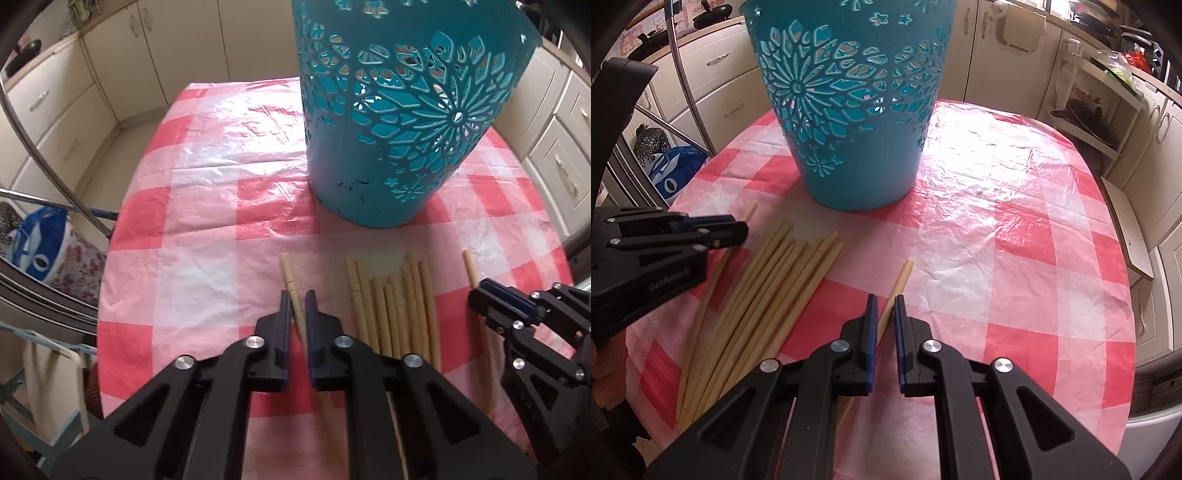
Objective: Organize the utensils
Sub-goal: 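Close the left gripper on one wooden stick from the bundle, then lift the stick with the left gripper, carry it over the teal basket, open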
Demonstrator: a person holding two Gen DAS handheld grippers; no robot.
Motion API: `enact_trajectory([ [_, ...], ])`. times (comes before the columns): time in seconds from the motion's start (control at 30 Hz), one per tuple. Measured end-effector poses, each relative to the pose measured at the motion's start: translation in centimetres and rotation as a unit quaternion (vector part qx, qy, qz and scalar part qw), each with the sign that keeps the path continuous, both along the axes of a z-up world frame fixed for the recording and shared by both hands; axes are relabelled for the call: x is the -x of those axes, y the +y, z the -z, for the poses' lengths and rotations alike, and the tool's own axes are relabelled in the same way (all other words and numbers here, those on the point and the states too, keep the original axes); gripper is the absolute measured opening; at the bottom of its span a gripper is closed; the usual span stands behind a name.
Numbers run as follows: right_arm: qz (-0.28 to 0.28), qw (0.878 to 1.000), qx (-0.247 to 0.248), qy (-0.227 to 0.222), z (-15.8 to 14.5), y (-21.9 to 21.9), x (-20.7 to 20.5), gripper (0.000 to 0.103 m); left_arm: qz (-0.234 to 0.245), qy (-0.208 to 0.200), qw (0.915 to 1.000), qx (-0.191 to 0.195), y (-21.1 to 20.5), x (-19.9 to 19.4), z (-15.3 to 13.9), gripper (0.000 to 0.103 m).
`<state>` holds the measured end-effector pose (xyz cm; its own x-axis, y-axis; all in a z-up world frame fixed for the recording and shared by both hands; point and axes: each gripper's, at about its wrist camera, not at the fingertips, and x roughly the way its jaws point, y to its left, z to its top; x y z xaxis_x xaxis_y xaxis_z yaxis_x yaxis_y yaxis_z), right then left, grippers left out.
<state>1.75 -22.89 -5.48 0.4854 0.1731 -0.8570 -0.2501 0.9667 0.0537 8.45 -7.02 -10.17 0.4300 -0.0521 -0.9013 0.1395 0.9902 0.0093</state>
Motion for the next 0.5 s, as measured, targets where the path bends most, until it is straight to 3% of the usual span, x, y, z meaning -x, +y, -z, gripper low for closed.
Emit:
enact_trajectory([
  [0.23, 0.003, 1.0, -0.002, 0.0, 0.0, 0.4, 0.0, 0.009, -0.019, 0.011, 0.9975, 0.067, 2.5, 1.1, -1.7, 0.005],
  [0.4, 0.009, 1.0, -0.006, -0.001, 0.1, 0.3, 0.1, 0.009, -0.031, -0.047, 0.9906, 0.125, 4.8, 2.9, -7.4, 0.005],
  [0.5, 0.012, 1.0, -0.007, -0.001, 0.1, 0.4, 0.1, 0.009, -0.021, -0.11, 0.983, 0.146, 5.3, 3.8, -12.5, 0.005],
])
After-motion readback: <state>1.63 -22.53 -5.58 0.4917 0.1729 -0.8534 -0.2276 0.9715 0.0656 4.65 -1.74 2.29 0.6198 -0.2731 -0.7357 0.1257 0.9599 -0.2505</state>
